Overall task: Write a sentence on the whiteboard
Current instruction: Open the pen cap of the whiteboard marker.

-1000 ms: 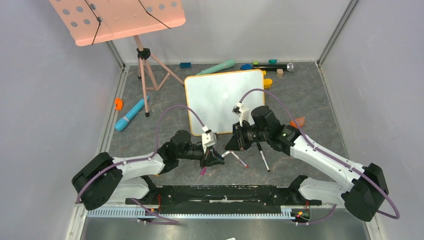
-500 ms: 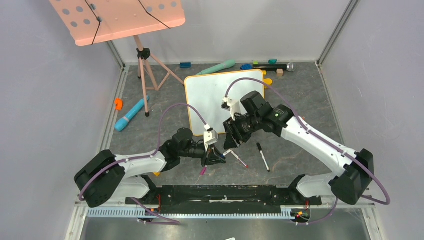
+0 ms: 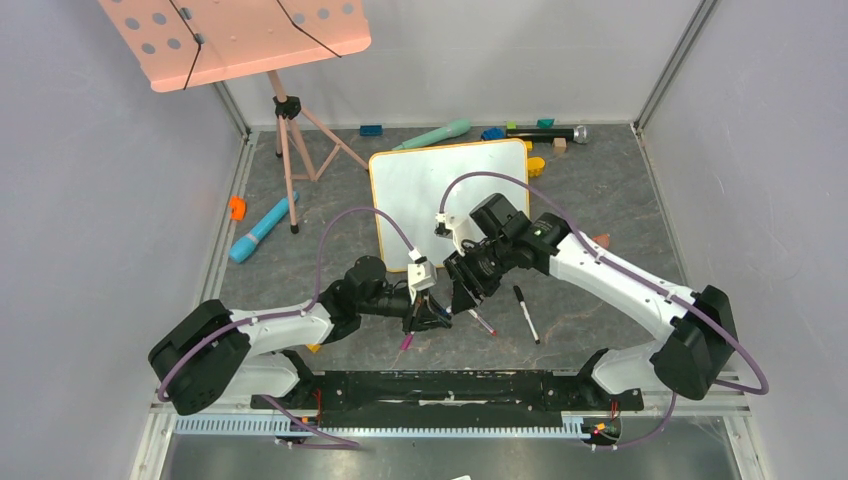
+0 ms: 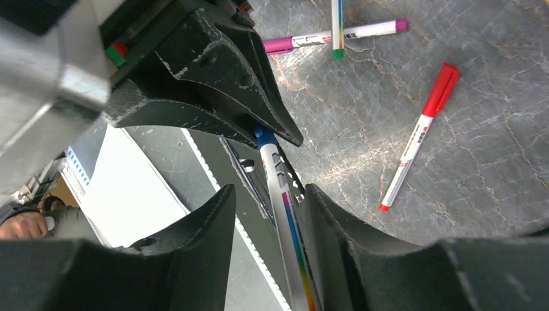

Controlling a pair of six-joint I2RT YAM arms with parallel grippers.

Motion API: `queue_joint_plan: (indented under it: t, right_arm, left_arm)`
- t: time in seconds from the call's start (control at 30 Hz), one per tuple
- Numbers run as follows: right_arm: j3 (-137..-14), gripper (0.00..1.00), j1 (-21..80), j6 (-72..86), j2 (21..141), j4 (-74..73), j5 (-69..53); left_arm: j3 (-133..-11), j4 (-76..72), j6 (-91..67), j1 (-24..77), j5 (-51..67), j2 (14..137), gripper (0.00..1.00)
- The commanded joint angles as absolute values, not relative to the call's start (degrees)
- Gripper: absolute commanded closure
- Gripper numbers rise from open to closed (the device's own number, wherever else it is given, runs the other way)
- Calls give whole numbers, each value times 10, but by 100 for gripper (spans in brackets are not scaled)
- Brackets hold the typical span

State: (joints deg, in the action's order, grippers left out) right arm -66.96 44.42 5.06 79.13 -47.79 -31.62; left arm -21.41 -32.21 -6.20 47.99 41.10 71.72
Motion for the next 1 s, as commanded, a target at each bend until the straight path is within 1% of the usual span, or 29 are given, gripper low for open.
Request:
queue_joint_plan:
  t: [0.0, 0.13, 0.27, 0.4, 0.43, 0.7, 0.87, 0.97]
  right_arm:
    - [-647, 59, 453, 66, 778, -433, -348]
    - [-637, 62, 455, 72, 774, -421, -348]
    - [-638, 77, 454, 78, 770, -412, -348]
    - [-639, 98, 455, 85, 767, -404, -341]
    - [-641, 100, 454, 84, 766, -407, -336]
    - [-647, 100, 401, 35, 724, -482, -318]
    - [-645, 100, 345, 12, 676, -507, -325]
    - [-646, 100, 330, 7, 654, -513, -307]
  left_arm:
    - [-231, -326, -46, 480, 422, 715, 98]
    - [-231, -326, -47, 480, 420, 715, 98]
    - [-230, -326, -47, 480, 421, 713, 98]
    - [-230, -327, -46, 480, 420, 713, 98]
    - [-230, -327, -47, 480, 419, 713, 98]
    - [-232, -323, -47, 480, 415, 715, 98]
    - [-232, -323, -47, 480, 417, 715, 98]
    - [-233, -323, -47, 480, 418, 717, 98]
